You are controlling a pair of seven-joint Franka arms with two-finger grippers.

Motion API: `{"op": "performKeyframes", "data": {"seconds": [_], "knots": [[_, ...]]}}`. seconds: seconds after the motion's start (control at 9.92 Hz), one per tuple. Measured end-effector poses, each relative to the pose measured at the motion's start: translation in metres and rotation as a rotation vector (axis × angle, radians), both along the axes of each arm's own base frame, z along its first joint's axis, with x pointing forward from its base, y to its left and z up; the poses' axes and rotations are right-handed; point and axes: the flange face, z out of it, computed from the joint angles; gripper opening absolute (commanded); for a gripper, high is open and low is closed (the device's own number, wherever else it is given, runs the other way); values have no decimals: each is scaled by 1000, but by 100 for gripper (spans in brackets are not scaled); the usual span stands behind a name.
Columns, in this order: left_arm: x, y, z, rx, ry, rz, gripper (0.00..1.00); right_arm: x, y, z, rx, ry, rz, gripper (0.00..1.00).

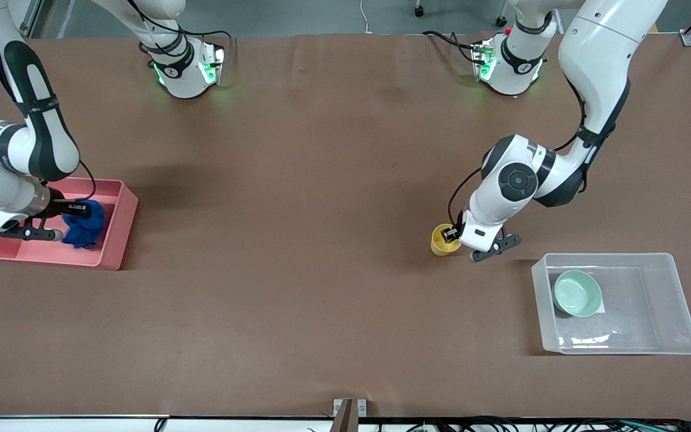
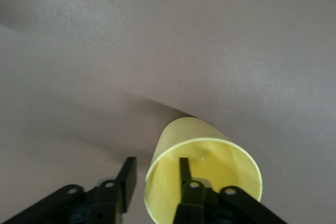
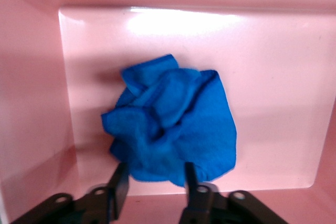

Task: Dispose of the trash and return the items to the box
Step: 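Drop the cloth into the pink bin while the left gripper grasps the yellow cup, then carry the yellow cup into the bowl while the right gripper withdraws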

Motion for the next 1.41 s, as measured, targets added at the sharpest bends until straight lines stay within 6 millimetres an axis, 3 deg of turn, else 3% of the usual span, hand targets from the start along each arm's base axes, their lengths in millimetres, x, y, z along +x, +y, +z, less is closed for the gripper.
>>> {"op": "performKeyframes", "data": {"seconds": [0.3, 0.4, 0.61, 0.81, 0.91, 1.21, 1.41], "knots": [[19, 1, 23, -16, -53, 14, 0, 11, 10, 16, -5, -14, 12, 100], [33, 6, 44, -14, -78, 29, 0, 19, 21, 35, -10, -10, 13, 100], [69, 35, 104, 30, -113, 29, 0, 37, 54, 107, -24, 4, 24, 100], [102, 92, 147, 53, -165, -29, 0, 45, 81, 194, -37, 9, 39, 100], [114, 129, 156, 66, -183, -81, 0, 45, 90, 231, -40, 17, 42, 100], [136, 234, 148, 116, -196, -270, 0, 46, 111, 306, -27, -13, 52, 100], [140, 282, 120, 137, -163, -347, 0, 37, 128, 341, -26, -39, 74, 100]]}}
